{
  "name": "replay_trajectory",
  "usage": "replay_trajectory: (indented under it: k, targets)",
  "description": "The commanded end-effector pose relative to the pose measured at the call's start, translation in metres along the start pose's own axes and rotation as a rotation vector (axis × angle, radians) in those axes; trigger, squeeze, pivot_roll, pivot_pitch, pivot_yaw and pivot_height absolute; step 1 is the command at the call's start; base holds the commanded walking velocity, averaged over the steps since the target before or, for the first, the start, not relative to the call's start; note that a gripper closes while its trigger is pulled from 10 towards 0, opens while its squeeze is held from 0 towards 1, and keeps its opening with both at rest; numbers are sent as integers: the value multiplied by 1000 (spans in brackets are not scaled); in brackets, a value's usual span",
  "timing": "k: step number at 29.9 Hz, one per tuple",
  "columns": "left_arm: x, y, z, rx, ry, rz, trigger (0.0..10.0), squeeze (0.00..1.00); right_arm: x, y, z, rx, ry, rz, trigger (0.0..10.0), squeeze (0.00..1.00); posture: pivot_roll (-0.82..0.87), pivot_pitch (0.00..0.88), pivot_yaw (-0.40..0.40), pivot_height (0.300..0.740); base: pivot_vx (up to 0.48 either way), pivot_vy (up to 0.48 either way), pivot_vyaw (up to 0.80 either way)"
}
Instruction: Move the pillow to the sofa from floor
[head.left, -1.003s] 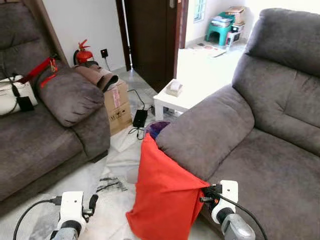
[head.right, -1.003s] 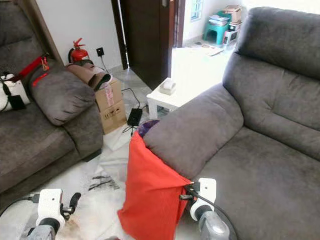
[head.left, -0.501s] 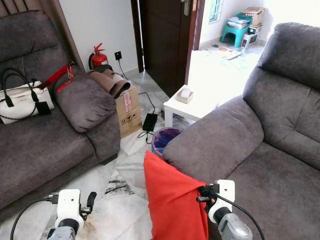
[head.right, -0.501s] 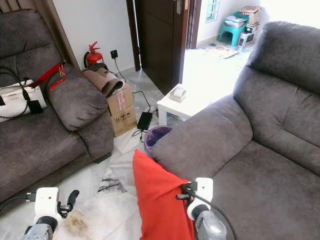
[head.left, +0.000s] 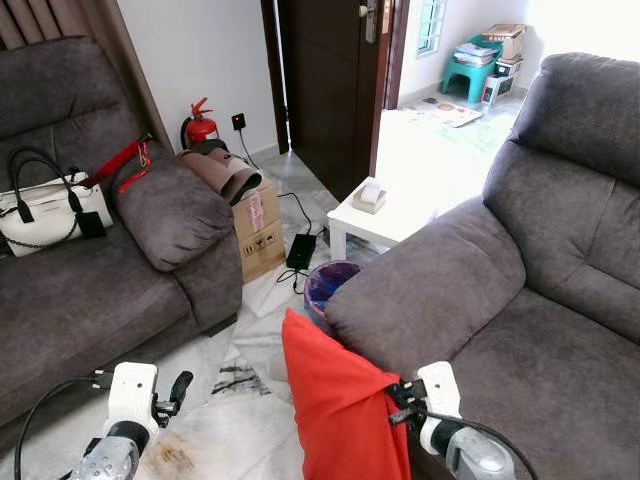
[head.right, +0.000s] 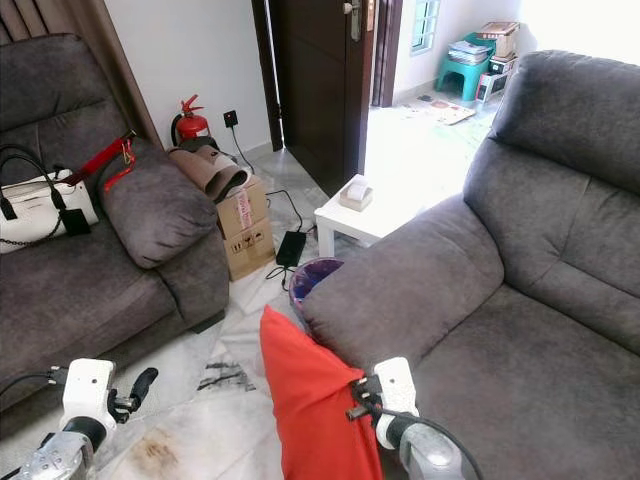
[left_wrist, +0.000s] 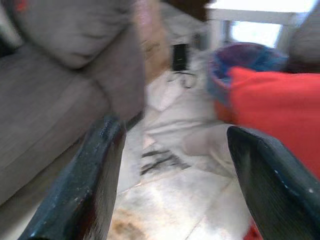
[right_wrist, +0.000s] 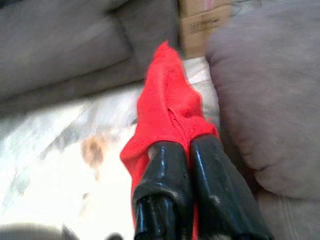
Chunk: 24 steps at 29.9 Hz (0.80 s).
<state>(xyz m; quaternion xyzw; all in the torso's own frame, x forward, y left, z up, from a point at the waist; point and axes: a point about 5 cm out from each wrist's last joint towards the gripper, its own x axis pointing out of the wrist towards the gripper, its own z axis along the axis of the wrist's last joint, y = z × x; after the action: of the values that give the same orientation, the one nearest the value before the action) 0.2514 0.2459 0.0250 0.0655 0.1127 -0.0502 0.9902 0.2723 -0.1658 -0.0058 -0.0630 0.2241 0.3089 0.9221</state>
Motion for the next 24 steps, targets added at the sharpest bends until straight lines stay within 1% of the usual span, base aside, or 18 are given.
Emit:
replay_trajectory:
  k: [1, 4, 6, 7, 8, 9, 10, 11, 12, 13, 14, 15, 16, 18, 20, 21, 22, 24]
  targets:
    - [-4, 3, -2, 25, 33, -76, 10000, 0, 2, -5, 18, -169, -23, 44, 10000, 0, 107, 0, 61, 740, 0, 0, 0]
    - [-4, 7, 2, 59, 42, -113, 10000, 0, 1, -3, 18, -158, -13, 127, 10000, 0, 121, 0, 52, 740, 0, 0, 0]
    - [-1, 6, 3, 73, 58, -161, 10000, 0, 1, -2, 19, -169, -1, 165, 10000, 0, 135, 0, 39, 740, 0, 0, 0]
    - [2, 2, 0, 128, 99, -226, 10000, 0, 2, 1, 20, -179, 6, 207, 10000, 0, 136, 0, 38, 740, 0, 0, 0]
    - [3, -1, -1, 153, 111, -254, 10000, 0, 3, 2, 20, -180, 3, 221, 10000, 0, 133, 0, 41, 740, 0, 0, 0]
    - [3, -2, -2, 165, 116, -271, 10000, 0, 3, 3, 21, -182, 0, 228, 10000, 0, 132, 0, 43, 740, 0, 0, 0]
    - [3, -7, -1, 161, 125, -322, 10000, 0, 3, 5, 22, -178, -5, 256, 10000, 0, 127, 0, 45, 740, 0, 0, 0]
    - [3, -7, -1, 161, 125, -322, 10000, 0, 3, 5, 22, -178, -5, 256, 10000, 0, 127, 0, 45, 740, 0, 0, 0]
    - [3, -10, -1, 156, 130, -354, 10000, 0, 4, 7, 23, -174, -10, 278, 10000, 0, 126, 0, 45, 740, 0, 0, 0]
    - [4, -17, 0, 184, 150, -435, 10000, 0, 3, 10, 25, -163, -21, 344, 10000, 0, 123, 0, 46, 740, 0, 0, 0]
    - [4, -19, -1, 213, 165, -466, 10000, 0, 2, 11, 25, -165, -25, 366, 10000, 0, 122, 0, 45, 740, 0, 0, 0]
    - [4, -19, -1, 213, 165, -466, 10000, 0, 2, 11, 25, -165, -25, 366, 10000, 0, 122, 0, 45, 740, 0, 0, 0]
    - [4, -22, -3, 255, 196, -523, 10000, 0, 1, 13, 25, -161, -21, 407, 10000, 0, 117, 0, 46, 740, 0, 0, 0]
    - [4, -25, -3, 313, 221, -593, 10000, 0, -2, 18, 25, -172, -17, 493, 10000, 0, 111, 0, 48, 740, 0, 0, 0]
    - [5, -25, -2, 336, 225, -609, 10000, 0, -4, 19, 26, -169, -15, 531, 10000, 0, 109, 0, 49, 740, 0, 0, 0]
    - [6, -25, -1, 360, 222, -618, 10000, 0, -6, 21, 25, -165, -8, 576, 10000, 0, 109, 0, 49, 740, 0, 0, 0]
    - [6, -25, -1, 360, 222, -618, 10000, 0, -6, 21, 25, -165, -8, 576, 10000, 0, 109, 0, 49, 740, 0, 0, 0]
    - [8, -26, 2, 371, 216, -624, 10000, 0, -9, 25, 25, -165, -2, 631, 10000, 0, 108, 0, 48, 740, 0, 0, 0]
